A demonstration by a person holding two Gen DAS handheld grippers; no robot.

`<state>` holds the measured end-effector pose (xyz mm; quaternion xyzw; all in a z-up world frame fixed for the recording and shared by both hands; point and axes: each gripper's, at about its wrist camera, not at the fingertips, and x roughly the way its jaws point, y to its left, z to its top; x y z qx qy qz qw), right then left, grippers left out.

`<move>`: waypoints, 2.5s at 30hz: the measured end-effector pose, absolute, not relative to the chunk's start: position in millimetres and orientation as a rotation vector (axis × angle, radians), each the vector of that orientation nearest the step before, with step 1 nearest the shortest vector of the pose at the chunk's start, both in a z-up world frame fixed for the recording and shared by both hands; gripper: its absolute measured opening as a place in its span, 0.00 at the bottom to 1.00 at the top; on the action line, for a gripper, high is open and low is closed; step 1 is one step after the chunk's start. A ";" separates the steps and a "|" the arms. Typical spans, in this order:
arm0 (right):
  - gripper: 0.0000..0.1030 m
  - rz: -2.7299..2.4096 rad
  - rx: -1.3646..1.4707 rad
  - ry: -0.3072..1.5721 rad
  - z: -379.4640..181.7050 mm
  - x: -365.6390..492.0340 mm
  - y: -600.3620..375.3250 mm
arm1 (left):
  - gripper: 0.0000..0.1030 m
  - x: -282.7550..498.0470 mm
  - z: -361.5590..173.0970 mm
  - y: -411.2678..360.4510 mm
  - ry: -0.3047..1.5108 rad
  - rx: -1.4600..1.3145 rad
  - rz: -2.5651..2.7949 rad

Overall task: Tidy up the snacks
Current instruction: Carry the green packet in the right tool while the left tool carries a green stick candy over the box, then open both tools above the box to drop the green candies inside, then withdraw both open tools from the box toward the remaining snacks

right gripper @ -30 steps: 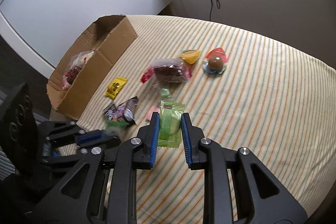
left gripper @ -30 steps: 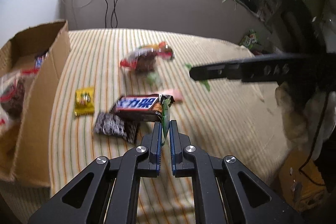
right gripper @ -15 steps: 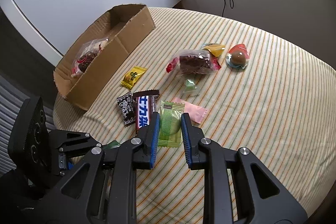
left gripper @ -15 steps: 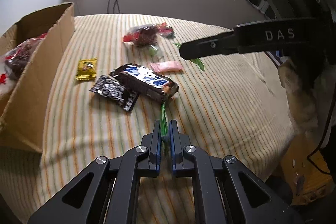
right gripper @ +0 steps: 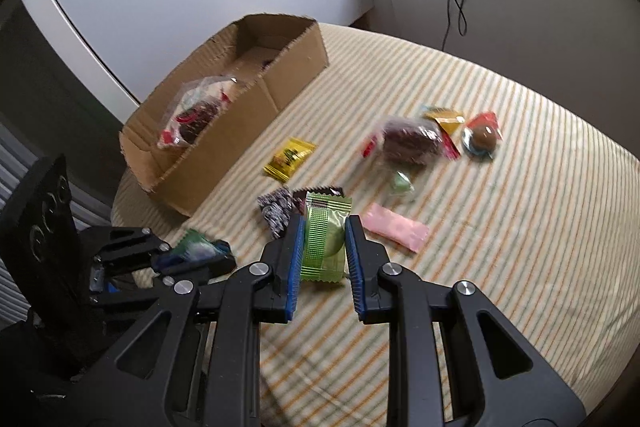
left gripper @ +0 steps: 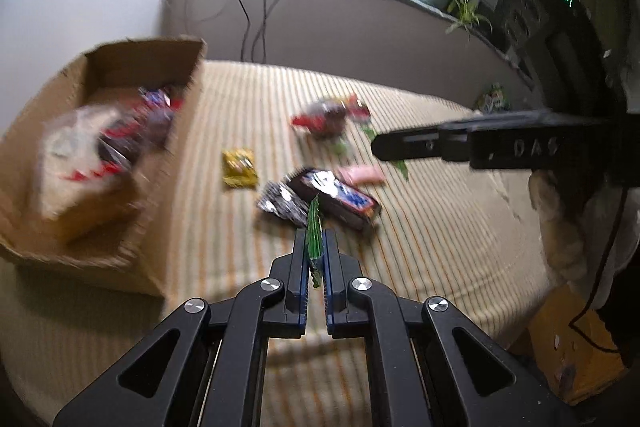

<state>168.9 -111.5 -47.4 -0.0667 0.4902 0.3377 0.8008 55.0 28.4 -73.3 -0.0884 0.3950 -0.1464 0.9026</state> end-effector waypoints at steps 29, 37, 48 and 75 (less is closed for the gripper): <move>0.21 0.826 -0.245 0.972 -24.6 218.5 28.8 | 0.05 77.4 -44.8 154.2 0.708 -0.196 0.003; 0.21 0.822 -0.251 0.991 -37.2 226.2 39.7 | 0.05 81.1 -46.2 156.2 0.715 -0.191 0.012; 0.39 0.828 -0.248 0.975 -37.0 229.5 45.3 | 0.23 81.5 -44.3 154.9 0.714 -0.183 0.039; 0.81 0.733 -0.159 0.921 -12.4 216.3 -74.5 | 0.60 74.1 -27.0 99.2 0.675 -0.148 -0.057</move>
